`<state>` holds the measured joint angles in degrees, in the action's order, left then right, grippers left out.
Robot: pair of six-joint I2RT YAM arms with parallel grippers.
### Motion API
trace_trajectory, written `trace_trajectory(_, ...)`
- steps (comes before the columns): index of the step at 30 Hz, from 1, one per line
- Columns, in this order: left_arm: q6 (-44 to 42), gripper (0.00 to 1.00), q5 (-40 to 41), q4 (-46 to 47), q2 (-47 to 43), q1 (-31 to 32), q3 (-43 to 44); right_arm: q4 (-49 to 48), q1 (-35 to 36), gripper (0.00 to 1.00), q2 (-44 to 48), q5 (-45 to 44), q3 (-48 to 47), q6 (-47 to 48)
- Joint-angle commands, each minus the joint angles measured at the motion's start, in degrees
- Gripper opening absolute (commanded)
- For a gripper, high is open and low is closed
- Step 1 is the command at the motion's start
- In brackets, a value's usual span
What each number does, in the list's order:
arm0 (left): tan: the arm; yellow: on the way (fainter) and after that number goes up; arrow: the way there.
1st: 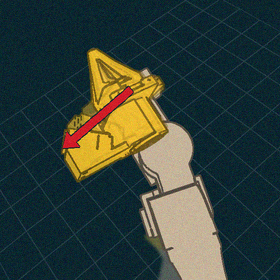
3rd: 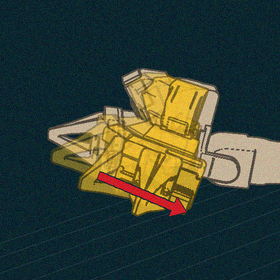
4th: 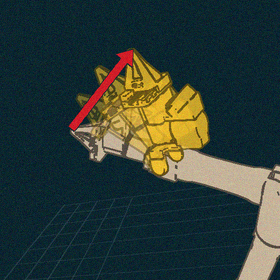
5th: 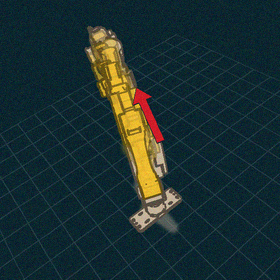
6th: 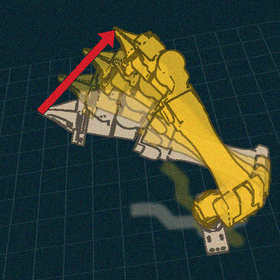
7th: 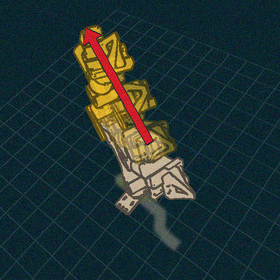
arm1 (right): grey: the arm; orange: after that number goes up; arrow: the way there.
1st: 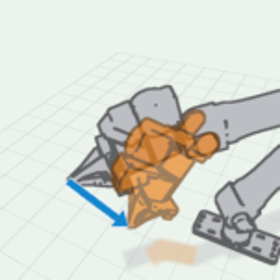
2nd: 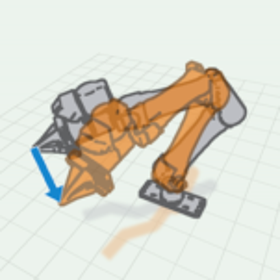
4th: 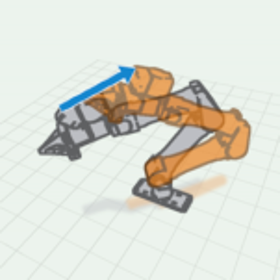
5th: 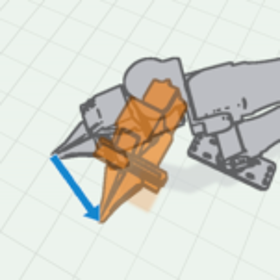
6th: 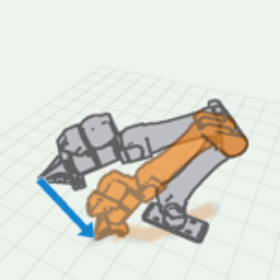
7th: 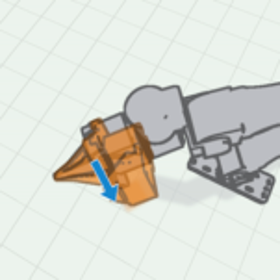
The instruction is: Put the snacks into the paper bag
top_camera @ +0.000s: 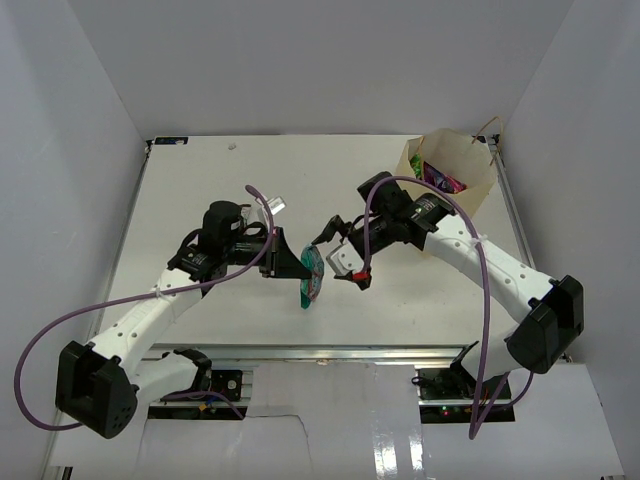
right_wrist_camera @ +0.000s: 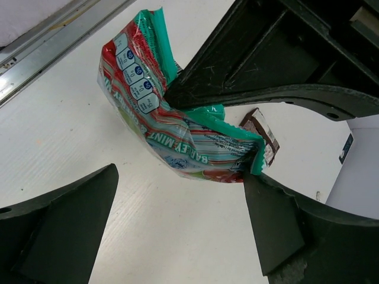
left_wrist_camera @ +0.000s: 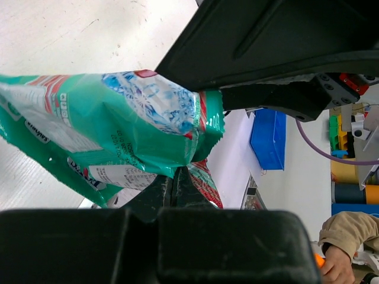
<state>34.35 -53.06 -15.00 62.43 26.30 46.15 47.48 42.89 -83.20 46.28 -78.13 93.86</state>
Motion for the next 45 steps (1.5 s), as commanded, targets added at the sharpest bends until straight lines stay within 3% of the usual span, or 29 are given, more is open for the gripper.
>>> trace_trajectory(1, 0.11, 0.00, -3.63, 2.61, -2.23, 1.20, 0.17, -5.03, -0.09, 0.92, 1.46, -1.72, -0.44, -4.47)
trace_trajectory(12, -1.65, 0.00, -2.66, 1.20, -2.67, 1.12, -2.12, -5.82, -2.73, 0.93, 5.15, -3.67, 3.15, -8.79)
trace_trajectory(17, -1.56, 0.00, -4.94, 2.17, -1.09, 1.20, -0.10, 0.14, -1.68, 0.90, 3.58, 3.72, 3.15, -0.81)
trace_trajectory(21, -1.30, 0.00, -6.53, 2.44, -0.21, 1.20, 1.04, -1.60, 1.13, 0.91, 1.64, 3.46, 2.99, -0.87)
trace_trajectory(27, -0.16, 0.00, -7.15, 3.84, -0.47, 1.20, 2.10, -0.03, 3.51, 1.00, -1.88, 3.03, 0.87, -1.14)
trace_trajectory(31, 0.72, 0.00, -7.41, 5.77, -0.21, 1.20, 2.10, 1.47, 4.48, 0.78, -3.02, 1.89, 0.78, -2.28)
trace_trajectory(32, 0.89, 0.00, -7.41, 6.04, -0.21, 1.20, 2.10, 1.64, 4.57, 0.67, -3.20, 1.45, 0.78, -3.15)
trace_trajectory(34, 0.98, 0.01, -7.32, 6.48, -0.03, 1.20, 1.66, 1.91, 4.66, 0.55, -3.37, 0.05, 0.43, -4.56)
trace_trajectory(36, 0.98, 0.03, -7.06, 6.57, -0.12, 1.20, 1.49, 2.17, 4.65, 0.49, -3.11, -0.93, 0.26, -5.26)
trace_trajectory(39, 0.90, 0.12, -6.54, 6.48, -0.73, 1.20, 1.48, 2.44, 4.57, 0.40, -2.06, -2.25, 0.96, -5.62)
trace_trajectory(45, -3.23, 0.48, -1.62, 1.13, -2.49, 1.20, 5.26, 2.61, 4.30, 0.27, 0.57, -2.95, 2.45, -7.55)
